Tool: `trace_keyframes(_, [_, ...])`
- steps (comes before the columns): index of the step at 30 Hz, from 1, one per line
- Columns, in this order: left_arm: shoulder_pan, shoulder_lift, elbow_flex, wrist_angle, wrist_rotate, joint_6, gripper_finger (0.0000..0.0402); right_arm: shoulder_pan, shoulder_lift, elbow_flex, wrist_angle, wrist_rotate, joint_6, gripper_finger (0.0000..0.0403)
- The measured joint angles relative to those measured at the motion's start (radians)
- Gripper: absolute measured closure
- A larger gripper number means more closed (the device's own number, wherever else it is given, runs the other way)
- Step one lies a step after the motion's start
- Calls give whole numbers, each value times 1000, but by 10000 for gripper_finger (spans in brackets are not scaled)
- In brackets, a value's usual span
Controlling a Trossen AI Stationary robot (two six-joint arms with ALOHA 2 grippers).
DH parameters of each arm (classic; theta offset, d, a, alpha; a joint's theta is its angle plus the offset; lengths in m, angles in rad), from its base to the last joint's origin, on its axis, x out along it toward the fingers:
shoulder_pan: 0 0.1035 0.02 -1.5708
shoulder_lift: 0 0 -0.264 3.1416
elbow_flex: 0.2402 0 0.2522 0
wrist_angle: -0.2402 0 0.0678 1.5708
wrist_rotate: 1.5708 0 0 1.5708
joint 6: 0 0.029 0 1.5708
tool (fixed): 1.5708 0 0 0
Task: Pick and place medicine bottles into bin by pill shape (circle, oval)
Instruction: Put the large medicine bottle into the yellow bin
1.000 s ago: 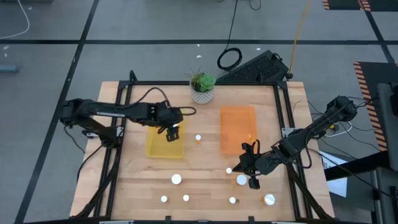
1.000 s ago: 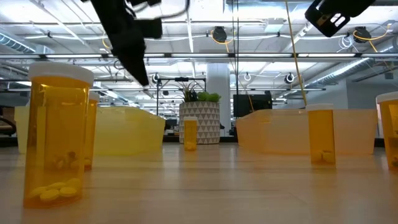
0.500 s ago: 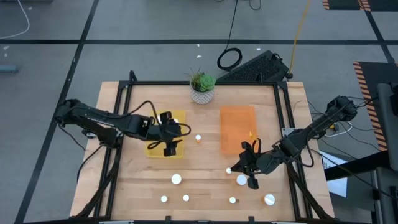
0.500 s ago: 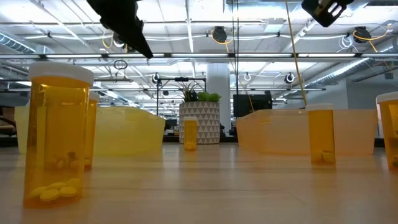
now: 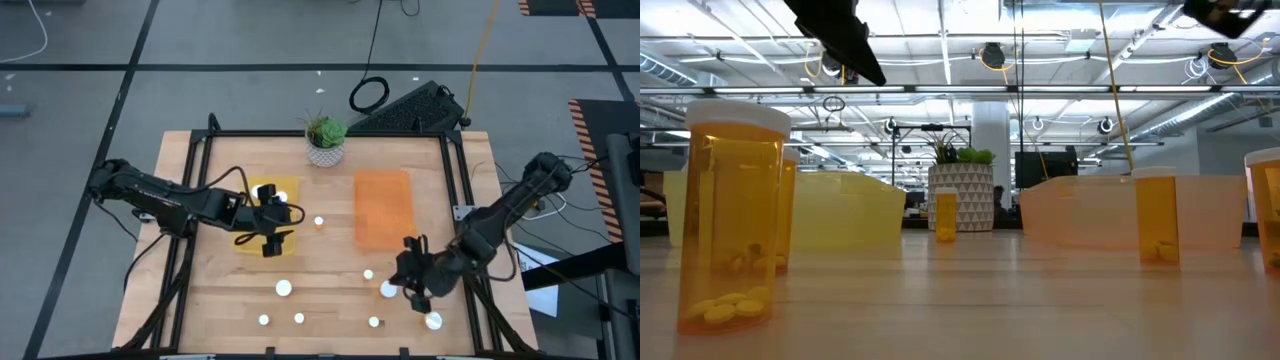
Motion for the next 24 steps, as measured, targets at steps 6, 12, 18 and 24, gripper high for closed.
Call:
trace_keyframes(6, [-26, 0, 0, 13, -4, -32, 140, 102, 0, -33, -24, 28, 51, 382])
trace_keyframes(12, [-52, 0, 0, 66, -4, -29, 140, 156, 0, -107, 20, 81, 51, 382])
trace_keyframes(18, [-53, 0, 0, 84, -4, -25, 140, 157, 0, -240, 141, 81, 46, 370])
trace_keyframes(24, [-53, 0, 0, 85, -4, -16, 140, 157, 0, -376, 281, 78, 69, 320])
